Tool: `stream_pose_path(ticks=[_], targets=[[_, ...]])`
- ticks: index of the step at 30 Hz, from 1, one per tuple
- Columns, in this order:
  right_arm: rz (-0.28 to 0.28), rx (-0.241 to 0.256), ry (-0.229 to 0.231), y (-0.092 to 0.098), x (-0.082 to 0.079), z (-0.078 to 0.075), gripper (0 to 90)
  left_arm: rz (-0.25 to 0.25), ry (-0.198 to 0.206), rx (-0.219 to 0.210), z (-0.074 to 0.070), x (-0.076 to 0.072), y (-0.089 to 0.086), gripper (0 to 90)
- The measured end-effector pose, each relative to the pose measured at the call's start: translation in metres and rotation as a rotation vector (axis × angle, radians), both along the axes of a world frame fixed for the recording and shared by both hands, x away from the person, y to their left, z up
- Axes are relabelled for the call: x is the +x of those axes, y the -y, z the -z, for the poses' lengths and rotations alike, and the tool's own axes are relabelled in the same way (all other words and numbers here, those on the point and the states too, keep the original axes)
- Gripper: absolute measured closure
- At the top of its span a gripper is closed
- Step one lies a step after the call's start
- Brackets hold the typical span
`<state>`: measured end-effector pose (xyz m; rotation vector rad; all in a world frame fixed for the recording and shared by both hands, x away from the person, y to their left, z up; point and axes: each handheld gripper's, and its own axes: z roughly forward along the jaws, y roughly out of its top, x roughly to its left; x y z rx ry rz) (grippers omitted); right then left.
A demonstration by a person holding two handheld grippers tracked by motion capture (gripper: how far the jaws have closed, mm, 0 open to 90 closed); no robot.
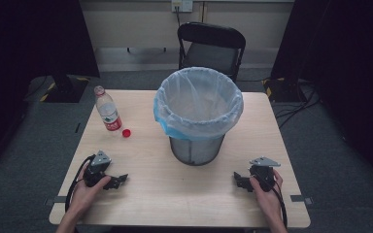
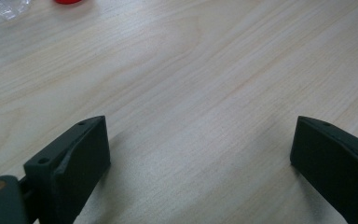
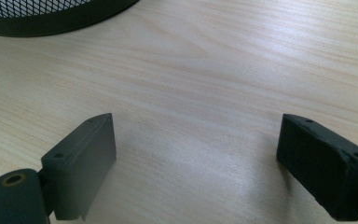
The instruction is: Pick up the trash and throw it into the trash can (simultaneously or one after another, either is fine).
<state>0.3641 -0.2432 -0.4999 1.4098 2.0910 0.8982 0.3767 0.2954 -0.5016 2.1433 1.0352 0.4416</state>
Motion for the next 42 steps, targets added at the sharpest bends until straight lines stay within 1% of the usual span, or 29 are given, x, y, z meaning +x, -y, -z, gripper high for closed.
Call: stream_pose_path(ticks=[12,13,14,16,17,18,19,22,23,24,25,27,28,29,30,31,32,36,37,38,39,41,42], targets=[[0.0,0.0,0.0,0.0,0.0,0.0,10.7,-0.005,0.0,0.002,0.0,0.0,0.0,4.5],[0.0,0.0,0.0,0.0,0.0,0.0,10.7,-0.002,0.001,0.006,-0.001,-0.001,0.0,5.7],[0.0,0.0,0.0,0.0,0.0,0.0,10.7,-0.006,-0.001,0.0,-0.002,-0.001,0.0,7.3],[0.0,0.001,0.0,0.0,0.0,0.0,10.7,0.003,0.005,0.002,-0.002,-0.001,-0.001,14.3],[0.0,0.0,0.0,0.0,0.0,0.0,10.7,-0.011,0.01,-0.012,-0.003,-0.002,-0.001,14.3],[0.0,0.001,0.0,0.0,0.0,0.0,10.7,-0.013,0.0,-0.03,-0.003,-0.001,-0.002,17.0],[0.0,0.001,0.0,0.0,0.0,0.0,10.7,-0.013,0.001,-0.029,-0.004,-0.001,-0.002,15.4],[0.0,0.0,0.0,0.0,0.0,0.0,10.7,-0.022,0.007,-0.019,-0.005,-0.002,-0.002,16.6],[0.0,0.001,0.0,0.0,0.0,0.0,10.7,-0.021,0.013,-0.031,-0.007,-0.002,-0.003,16.7],[0.0,0.001,0.0,0.0,0.0,0.0,10.7,-0.021,0.013,-0.031,-0.007,-0.002,-0.003,16.8],[0.0,0.001,0.0,0.0,0.0,0.0,10.7,-0.025,0.015,-0.038,-0.011,-0.001,-0.005,16.8],[0.0,0.001,0.0,0.0,0.0,0.0,10.7,-0.03,0.017,-0.072,-0.016,0.0,-0.006,16.8],[0.0,0.001,0.0,0.0,0.0,0.0,10.7,-0.03,0.017,-0.072,-0.016,0.0,-0.006,17.0],[0.0,0.001,0.0,0.0,0.0,0.0,10.7,-0.029,0.03,-0.09,-0.021,0.001,-0.008,17.8],[0.0,0.001,0.0,0.0,0.0,0.0,10.7,-0.029,0.03,-0.09,-0.021,0.001,-0.008,18.6],[-0.001,0.001,0.001,0.0,0.0,0.0,10.7,-0.031,0.042,-0.103,-0.024,0.001,-0.008,19.0],[0.001,0.001,0.0,0.0,0.0,0.0,10.7,-0.029,0.043,-0.116,-0.025,0.002,-0.008,19.2],[0.0,0.001,0.0,0.0,0.0,0.0,10.7,-0.013,0.047,-0.114,-0.029,0.005,-0.009,19.1],[-0.001,0.0,0.001,0.0,0.0,0.0,10.7,-0.01,0.046,-0.125,-0.031,0.006,-0.009,19.1],[0.0,0.0,0.0,0.0,0.0,0.0,10.7,-0.004,0.053,-0.157,-0.033,0.009,-0.009,18.9],[0.0,0.001,0.0,0.0,0.0,0.0,10.7,-0.002,0.059,-0.162,-0.035,0.01,-0.009,18.7],[0.0,0.001,0.0,0.0,0.0,0.0,10.7,0.002,0.056,-0.169,-0.036,0.012,-0.008,18.6],[0.0,0.0,0.0,0.0,0.0,0.0,10.7,0.014,0.053,-0.17,-0.04,0.014,-0.007,18.9]])
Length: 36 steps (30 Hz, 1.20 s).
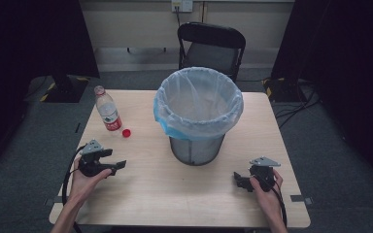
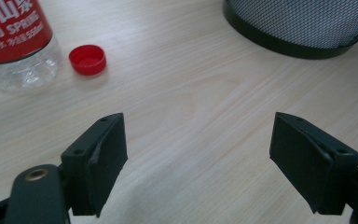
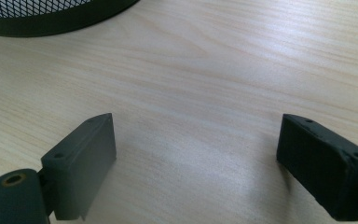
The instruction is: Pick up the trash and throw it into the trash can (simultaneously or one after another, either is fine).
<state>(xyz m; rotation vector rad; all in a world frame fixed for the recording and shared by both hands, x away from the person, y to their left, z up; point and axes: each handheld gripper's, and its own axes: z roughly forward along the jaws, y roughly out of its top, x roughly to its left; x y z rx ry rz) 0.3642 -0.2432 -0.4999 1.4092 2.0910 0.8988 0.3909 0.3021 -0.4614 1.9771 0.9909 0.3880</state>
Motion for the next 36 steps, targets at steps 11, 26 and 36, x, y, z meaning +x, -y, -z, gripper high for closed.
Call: stream_pose_path(ticks=[11,26,36], targets=[[0.0,0.0,0.0,0.0,0.0,0.0,10.7,0.0,0.056,-0.031,-0.017,0.018,-0.005,18.9],[0.001,0.001,0.0,0.0,0.0,0.0,10.7,-0.032,0.062,-0.016,-0.035,0.05,-0.02,17.9],[0.001,0.001,0.0,0.0,0.0,0.0,10.7,-0.088,0.05,-0.015,-0.029,0.07,-0.036,17.4]])
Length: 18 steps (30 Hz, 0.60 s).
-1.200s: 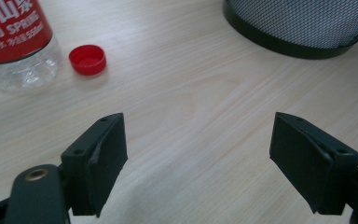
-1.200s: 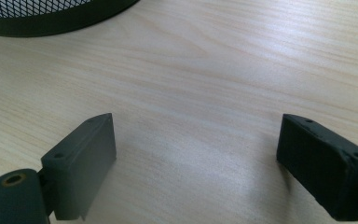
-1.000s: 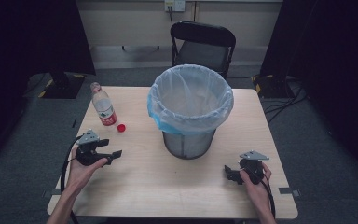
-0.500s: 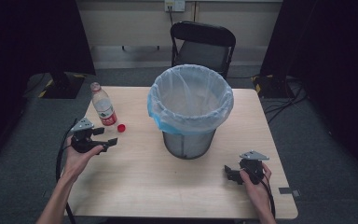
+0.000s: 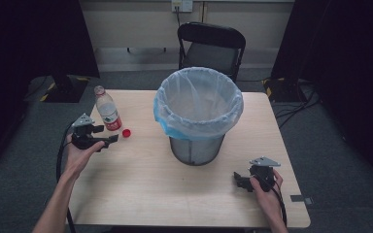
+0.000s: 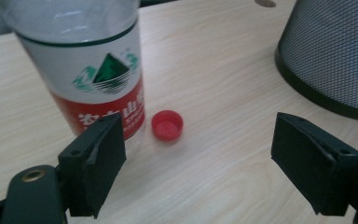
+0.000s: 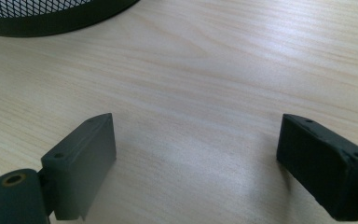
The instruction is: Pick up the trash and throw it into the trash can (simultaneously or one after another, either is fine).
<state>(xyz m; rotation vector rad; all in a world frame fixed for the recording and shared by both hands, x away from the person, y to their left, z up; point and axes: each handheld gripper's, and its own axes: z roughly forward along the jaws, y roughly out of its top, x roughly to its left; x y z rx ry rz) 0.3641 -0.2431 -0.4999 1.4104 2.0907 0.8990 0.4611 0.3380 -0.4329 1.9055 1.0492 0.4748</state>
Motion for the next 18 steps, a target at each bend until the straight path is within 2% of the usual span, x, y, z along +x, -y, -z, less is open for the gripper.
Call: stream_pose_path(ticks=[2,5,6,8,9,12,13,18], targets=[[-0.001,0.0,0.001,0.0,0.0,0.0,10.7,-0.01,0.005,-0.01,0.0,0.002,-0.002,17.4],[0.0,0.0,0.0,0.0,0.0,0.0,10.7,-0.03,-0.002,0.008,-0.002,0.015,-0.01,17.3],[0.0,0.0,0.0,0.0,0.0,0.0,10.7,-0.03,-0.002,0.008,-0.002,0.015,-0.01,17.2],[0.0,0.0,0.0,0.0,0.0,0.0,10.7,-0.048,0.007,-0.003,-0.005,0.021,-0.015,17.2],[-0.001,0.0,0.0,0.0,0.0,0.0,10.7,-0.057,-0.002,0.002,-0.007,0.027,-0.02,17.1],[0.0,0.0,0.0,0.0,0.0,0.0,10.7,-0.064,-0.011,-0.004,-0.007,0.033,-0.023,16.1],[0.0,0.0,0.0,0.0,0.0,0.0,10.7,-0.074,0.007,-0.003,-0.006,0.037,-0.023,16.2],[-0.001,0.0,0.001,0.0,0.0,0.0,10.7,-0.076,-0.012,-0.011,0.003,0.045,-0.023,16.4]])
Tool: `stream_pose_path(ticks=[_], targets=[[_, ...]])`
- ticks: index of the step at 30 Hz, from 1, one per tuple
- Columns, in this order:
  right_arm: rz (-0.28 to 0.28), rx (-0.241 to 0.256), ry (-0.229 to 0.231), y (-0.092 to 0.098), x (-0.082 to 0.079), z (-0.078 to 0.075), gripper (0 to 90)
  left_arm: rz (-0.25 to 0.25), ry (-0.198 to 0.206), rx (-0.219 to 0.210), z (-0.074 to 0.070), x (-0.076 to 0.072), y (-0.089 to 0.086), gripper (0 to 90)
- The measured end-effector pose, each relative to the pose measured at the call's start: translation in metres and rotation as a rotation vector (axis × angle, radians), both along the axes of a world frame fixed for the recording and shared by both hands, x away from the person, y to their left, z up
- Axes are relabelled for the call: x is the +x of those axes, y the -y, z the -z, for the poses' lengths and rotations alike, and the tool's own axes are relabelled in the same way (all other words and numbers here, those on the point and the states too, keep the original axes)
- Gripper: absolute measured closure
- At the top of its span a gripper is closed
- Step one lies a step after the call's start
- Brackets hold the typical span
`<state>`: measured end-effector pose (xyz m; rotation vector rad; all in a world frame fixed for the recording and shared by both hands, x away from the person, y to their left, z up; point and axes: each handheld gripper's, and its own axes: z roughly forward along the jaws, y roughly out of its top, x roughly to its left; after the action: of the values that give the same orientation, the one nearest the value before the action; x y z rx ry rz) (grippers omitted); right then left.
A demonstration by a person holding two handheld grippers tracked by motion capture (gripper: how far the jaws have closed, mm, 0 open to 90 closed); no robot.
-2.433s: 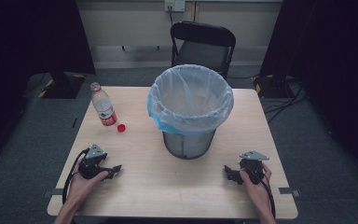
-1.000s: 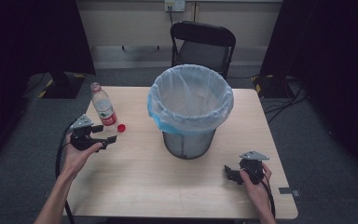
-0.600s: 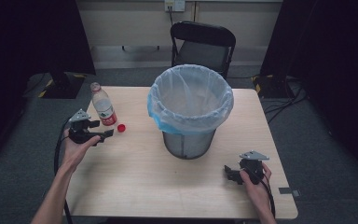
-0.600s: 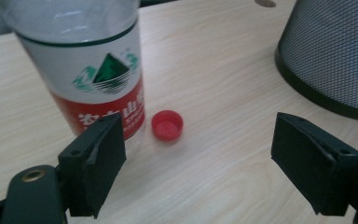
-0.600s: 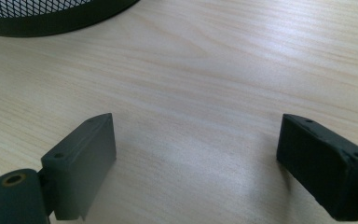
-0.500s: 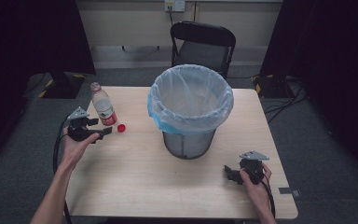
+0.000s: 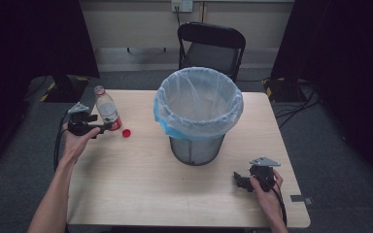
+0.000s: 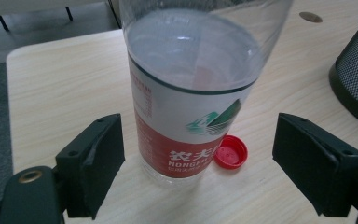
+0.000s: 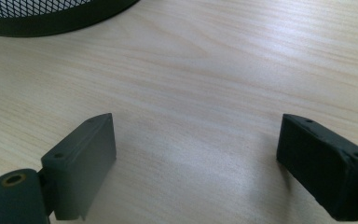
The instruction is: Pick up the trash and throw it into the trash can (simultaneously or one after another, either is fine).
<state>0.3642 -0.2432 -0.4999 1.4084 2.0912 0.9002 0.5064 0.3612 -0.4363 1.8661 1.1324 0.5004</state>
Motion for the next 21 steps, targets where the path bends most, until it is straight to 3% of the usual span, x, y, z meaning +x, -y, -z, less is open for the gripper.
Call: stream_pose_path(ticks=[2,6,12,15,21], targets=[[0.001,0.0,-0.001,0.0,0.0,0.0,10.7,0.019,-0.026,-0.004,0.002,0.005,0.001,16.1],[0.0,0.0,0.0,0.0,0.0,0.0,10.7,0.01,-0.003,-0.001,0.001,0.014,0.007,16.0],[0.001,0.0,-0.001,0.0,0.0,0.0,10.7,0.001,-0.014,0.005,0.01,0.02,0.007,16.1],[0.001,0.0,0.0,0.0,0.0,0.0,10.7,-0.02,-0.006,-0.014,0.015,0.025,0.008,16.1],[0.001,0.0,0.0,0.0,0.0,0.0,10.7,-0.035,0.006,-0.008,0.02,0.029,0.011,16.3]])
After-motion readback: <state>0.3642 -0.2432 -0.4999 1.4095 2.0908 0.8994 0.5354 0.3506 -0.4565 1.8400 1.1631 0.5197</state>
